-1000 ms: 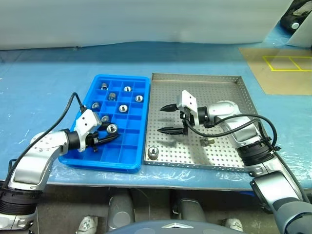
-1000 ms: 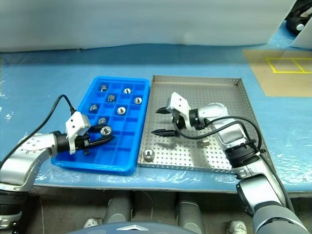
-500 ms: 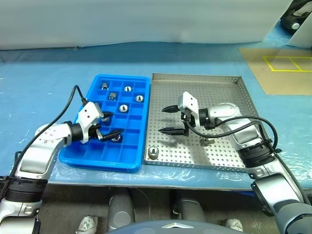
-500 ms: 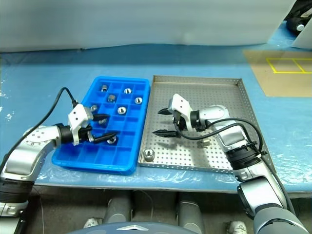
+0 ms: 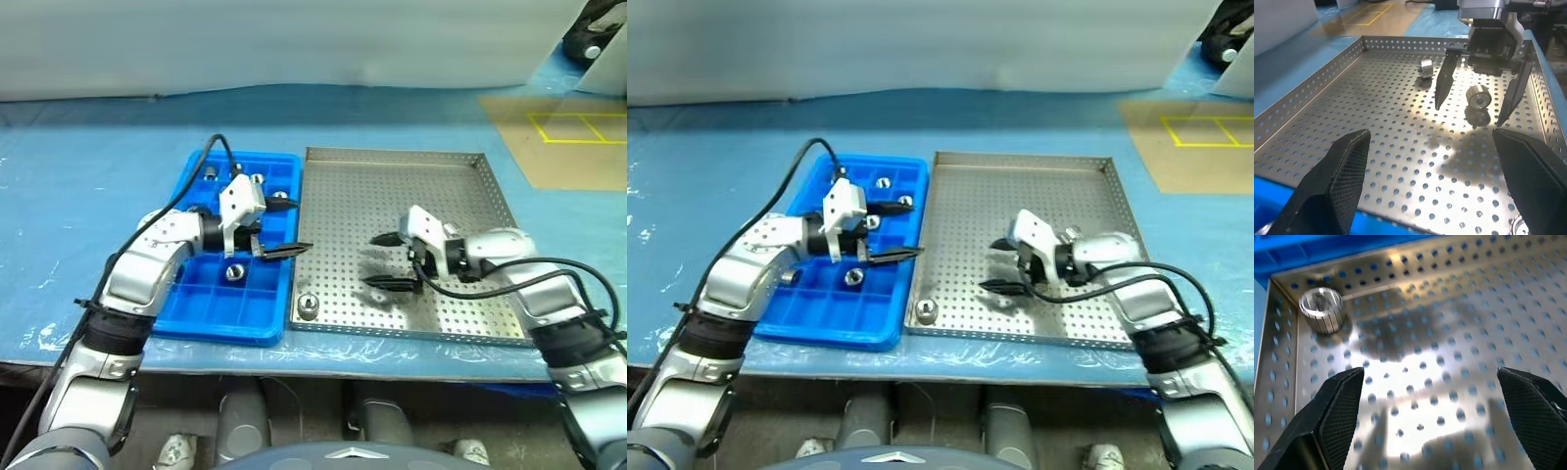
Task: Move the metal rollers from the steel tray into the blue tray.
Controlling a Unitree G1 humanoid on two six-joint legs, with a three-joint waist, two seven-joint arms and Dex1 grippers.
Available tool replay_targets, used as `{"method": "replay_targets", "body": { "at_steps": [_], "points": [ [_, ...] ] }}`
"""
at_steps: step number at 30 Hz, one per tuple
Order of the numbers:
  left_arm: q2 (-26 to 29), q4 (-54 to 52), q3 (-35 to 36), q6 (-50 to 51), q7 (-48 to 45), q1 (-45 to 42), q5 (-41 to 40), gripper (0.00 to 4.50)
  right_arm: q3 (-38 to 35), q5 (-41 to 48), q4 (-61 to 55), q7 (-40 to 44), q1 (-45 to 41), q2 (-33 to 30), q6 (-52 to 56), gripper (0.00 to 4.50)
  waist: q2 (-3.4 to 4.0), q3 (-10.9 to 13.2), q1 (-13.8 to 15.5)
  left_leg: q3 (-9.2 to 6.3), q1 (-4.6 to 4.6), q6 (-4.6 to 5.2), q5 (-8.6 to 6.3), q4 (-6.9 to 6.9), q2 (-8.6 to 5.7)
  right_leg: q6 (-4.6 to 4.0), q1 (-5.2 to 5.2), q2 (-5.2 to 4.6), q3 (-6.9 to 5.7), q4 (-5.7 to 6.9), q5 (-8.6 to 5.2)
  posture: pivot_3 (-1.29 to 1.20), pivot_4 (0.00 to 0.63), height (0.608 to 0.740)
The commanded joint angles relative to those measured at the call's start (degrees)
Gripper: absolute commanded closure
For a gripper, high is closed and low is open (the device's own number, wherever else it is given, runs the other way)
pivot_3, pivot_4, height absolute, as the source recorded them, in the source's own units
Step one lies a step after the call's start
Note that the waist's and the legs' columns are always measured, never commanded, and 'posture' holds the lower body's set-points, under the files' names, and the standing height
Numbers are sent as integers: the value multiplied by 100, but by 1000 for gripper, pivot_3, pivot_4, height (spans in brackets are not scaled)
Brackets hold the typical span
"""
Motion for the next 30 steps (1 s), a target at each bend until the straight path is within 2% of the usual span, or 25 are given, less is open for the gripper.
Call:
{"method": "replay_targets", "body": {
  "at_steps": [1, 9, 12, 26, 29, 30],
  "points": [
    [-103, 64, -90, -100, -98, -192, -41, 298, -384, 55, -280, -67, 192, -233, -31, 0, 0, 0, -70, 0, 3, 0, 0, 0, 2, 0, 1, 3, 1, 0, 0, -194, 150, 740],
    [-236, 299, -241, -271, -233, -203, 60, 298, -608, 187, -773, -406, 792, -225, 283, 0, 2, -2, -224, 0, 2, 2, -1, -1, 2, 1, 0, 5, 2, -2, -1, -244, 150, 740],
    [-267, 348, -266, -300, -253, -226, 73, 298, -711, 318, -590, -532, 814, -104, 458, 0, 2, -2, -251, 0, 3, 4, -2, 4, -1, 0, 4, 3, 3, -3, 0, -247, 150, 740],
    [-230, 476, -266, -472, -276, -206, 215, 298, -504, -119, 273, -788, 919, -17, -145, 0, 3, -2, -287, 0, 2, 7, -4, 4, 0, 0, 7, 3, 0, -10, 0, -236, 150, 740],
    [-226, 468, -249, -467, -269, -196, 225, 255, -502, -139, 338, -827, 866, 69, -224, 565, 2, -3, -289, 0, 3, 8, -4, 6, 0, 0, 11, 3, 0, -10, 0, -234, 150, 740],
    [-224, 463, -245, -463, -267, -190, 224, 255, -488, -157, 332, -833, 849, 87, -253, 903, 2, -3, -289, 0, 4, 7, -4, 7, 0, 0, 11, 2, 0, -10, 0, -234, 150, 740]
  ]
}}
